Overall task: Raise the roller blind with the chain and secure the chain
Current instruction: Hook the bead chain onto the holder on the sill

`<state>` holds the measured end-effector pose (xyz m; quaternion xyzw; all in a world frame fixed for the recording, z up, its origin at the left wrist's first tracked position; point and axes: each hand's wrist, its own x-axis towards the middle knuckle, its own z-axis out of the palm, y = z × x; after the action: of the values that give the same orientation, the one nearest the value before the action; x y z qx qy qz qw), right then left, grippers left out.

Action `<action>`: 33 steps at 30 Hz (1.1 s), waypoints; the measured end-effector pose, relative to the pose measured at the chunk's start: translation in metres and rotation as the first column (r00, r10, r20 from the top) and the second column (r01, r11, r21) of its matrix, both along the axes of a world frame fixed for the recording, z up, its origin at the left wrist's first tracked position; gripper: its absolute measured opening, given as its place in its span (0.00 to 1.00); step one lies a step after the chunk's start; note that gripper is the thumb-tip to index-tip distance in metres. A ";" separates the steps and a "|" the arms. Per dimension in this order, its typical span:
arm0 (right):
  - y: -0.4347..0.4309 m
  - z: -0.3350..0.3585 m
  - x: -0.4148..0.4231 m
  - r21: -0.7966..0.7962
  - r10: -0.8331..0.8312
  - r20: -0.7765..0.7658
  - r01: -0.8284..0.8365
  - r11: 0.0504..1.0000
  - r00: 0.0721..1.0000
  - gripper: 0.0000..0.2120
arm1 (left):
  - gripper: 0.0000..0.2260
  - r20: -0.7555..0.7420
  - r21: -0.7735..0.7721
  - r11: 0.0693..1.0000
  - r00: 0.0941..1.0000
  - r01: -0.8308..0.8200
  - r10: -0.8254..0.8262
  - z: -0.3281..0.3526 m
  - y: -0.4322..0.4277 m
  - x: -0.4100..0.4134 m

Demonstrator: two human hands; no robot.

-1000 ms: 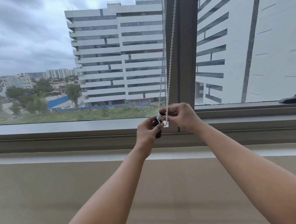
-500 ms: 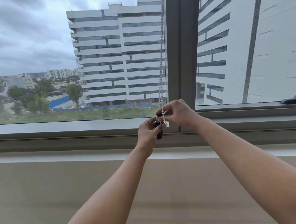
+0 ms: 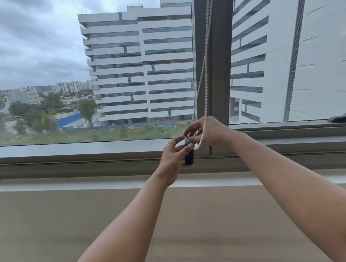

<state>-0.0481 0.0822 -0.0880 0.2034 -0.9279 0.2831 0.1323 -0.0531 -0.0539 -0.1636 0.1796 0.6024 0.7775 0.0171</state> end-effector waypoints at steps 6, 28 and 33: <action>0.004 0.002 0.000 -0.012 0.016 0.026 -0.016 1.000 1.000 0.09 | 0.14 0.027 0.017 0.998 0.998 0.062 -0.062 0.000 -0.001 0.000; -0.003 -0.001 -0.001 -0.089 -0.063 -0.038 0.059 0.994 0.997 0.08 | 0.27 -0.112 -0.056 0.988 0.984 -0.143 0.136 -0.004 0.008 -0.001; -0.005 -0.004 -0.002 -0.117 -0.081 -0.050 0.075 0.990 0.995 0.08 | 0.24 -0.111 -0.050 0.986 0.982 -0.159 0.153 -0.005 0.007 -0.004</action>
<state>-0.0501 0.0769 -0.0916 0.1668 -0.9133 0.3249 0.1800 -0.0569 -0.0470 -0.1687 0.1724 0.6372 0.7478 -0.0709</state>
